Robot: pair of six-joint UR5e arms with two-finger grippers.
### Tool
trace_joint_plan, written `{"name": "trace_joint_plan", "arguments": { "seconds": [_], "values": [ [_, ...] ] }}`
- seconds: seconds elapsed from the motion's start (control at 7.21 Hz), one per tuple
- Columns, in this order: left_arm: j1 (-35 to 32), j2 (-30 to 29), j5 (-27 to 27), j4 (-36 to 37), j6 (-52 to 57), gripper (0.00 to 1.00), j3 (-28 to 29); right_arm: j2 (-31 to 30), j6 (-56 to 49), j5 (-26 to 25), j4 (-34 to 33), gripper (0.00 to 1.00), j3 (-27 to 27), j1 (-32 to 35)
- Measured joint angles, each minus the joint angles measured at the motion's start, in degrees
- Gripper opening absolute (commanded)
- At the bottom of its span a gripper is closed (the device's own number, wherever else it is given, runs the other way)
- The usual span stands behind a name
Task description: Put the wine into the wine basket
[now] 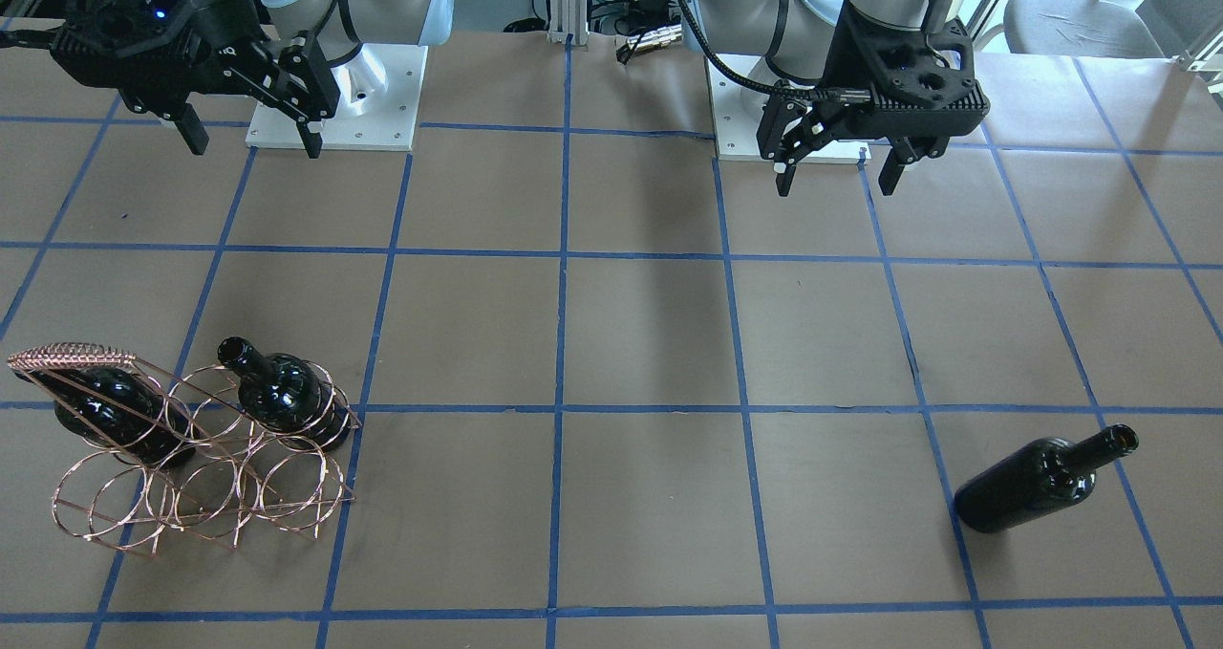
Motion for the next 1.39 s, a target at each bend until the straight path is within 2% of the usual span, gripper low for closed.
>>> {"name": "trace_joint_plan", "arguments": {
  "seconds": [1.39],
  "values": [
    [1.2, -0.3, 0.3, -0.7, 0.4, 1.0, -0.1, 0.0, 0.0, 0.0, 0.0, 1.0, 0.0, 0.0]
  ]
}}
